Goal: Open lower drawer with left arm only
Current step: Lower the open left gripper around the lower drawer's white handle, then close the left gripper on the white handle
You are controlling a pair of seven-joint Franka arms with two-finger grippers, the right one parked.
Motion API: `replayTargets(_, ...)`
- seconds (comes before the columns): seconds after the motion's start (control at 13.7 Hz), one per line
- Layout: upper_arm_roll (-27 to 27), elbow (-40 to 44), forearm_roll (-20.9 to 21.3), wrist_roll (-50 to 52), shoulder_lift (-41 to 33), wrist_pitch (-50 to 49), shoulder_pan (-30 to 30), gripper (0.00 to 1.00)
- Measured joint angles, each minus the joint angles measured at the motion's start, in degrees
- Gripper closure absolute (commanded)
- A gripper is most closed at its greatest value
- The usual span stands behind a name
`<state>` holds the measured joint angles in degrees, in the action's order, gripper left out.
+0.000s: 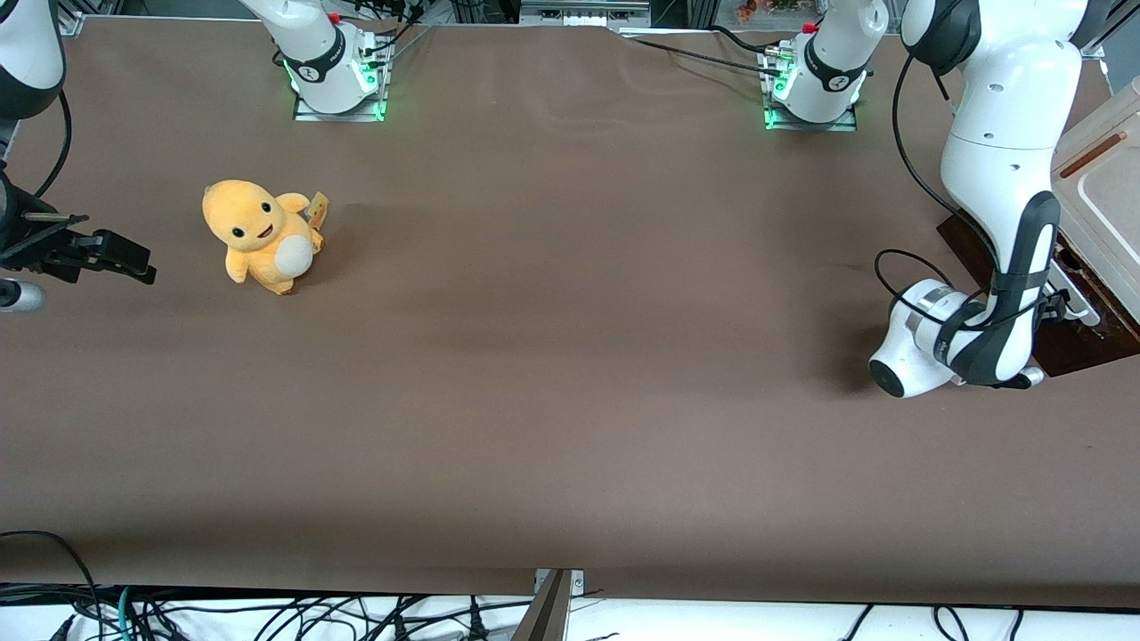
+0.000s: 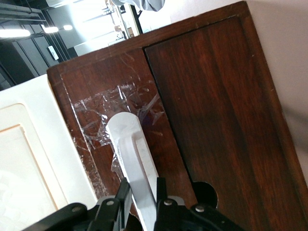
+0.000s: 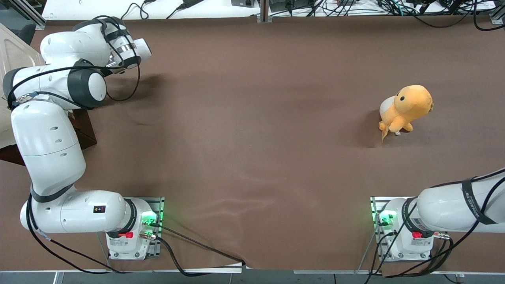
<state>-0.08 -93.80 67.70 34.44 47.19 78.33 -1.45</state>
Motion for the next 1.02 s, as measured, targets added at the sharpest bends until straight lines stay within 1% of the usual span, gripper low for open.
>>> replayTargets(0.44, -0.42, 0.46, -0.34, 0.06, 0.07, 0.0, 1.06, 0.88)
replayTargets(1.02, -0.53, 1.55, -1.83, 0.06, 0.36, -0.11, 3.31, 0.88)
